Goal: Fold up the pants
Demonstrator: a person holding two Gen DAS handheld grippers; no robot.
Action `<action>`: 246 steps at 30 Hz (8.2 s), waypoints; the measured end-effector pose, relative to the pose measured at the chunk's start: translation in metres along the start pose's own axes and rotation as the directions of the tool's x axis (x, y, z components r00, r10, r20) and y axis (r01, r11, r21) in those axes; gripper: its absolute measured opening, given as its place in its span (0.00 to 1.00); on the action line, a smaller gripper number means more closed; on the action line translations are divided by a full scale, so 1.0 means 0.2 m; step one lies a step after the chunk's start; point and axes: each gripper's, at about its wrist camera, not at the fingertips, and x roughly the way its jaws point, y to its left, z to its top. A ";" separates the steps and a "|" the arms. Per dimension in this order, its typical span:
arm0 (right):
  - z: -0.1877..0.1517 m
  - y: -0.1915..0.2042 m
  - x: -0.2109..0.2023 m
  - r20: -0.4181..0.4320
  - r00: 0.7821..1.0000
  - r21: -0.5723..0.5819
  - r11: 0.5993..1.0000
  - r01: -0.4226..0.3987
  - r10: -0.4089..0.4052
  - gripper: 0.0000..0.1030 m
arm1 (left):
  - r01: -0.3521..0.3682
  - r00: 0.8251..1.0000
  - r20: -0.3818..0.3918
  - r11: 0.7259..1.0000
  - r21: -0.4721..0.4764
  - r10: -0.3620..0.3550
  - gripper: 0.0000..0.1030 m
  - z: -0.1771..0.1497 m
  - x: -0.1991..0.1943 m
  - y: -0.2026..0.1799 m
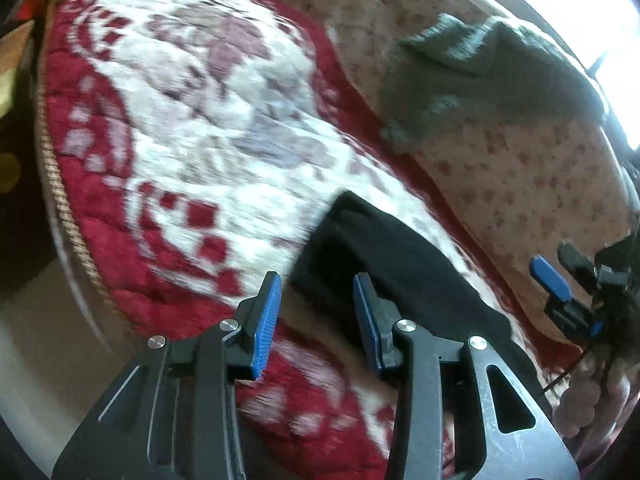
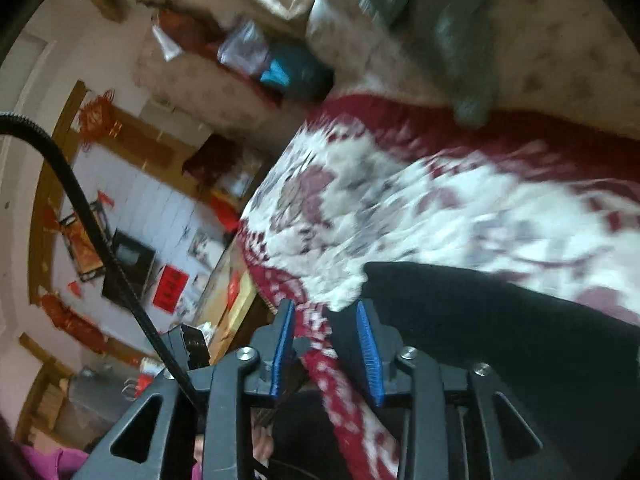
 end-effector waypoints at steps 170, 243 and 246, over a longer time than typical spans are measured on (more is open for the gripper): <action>-1.42 -0.78 -1.96 0.587 0.665 0.464 0.865 0.192 -0.462 0.09 | 0.807 0.591 -0.795 0.091 0.584 -0.137 0.09 -1.33 0.74 -2.68; -0.69 -0.70 -1.13 0.316 0.856 0.280 0.902 0.328 -0.410 0.25 | 0.157 0.969 -0.247 0.842 0.516 -0.029 0.35 -0.60 0.42 -1.13; -0.73 -0.78 -1.10 0.290 0.845 0.343 0.873 0.346 -0.449 0.27 | 0.152 0.972 -0.233 0.855 0.496 -0.038 0.37 -0.60 0.42 -1.11</action>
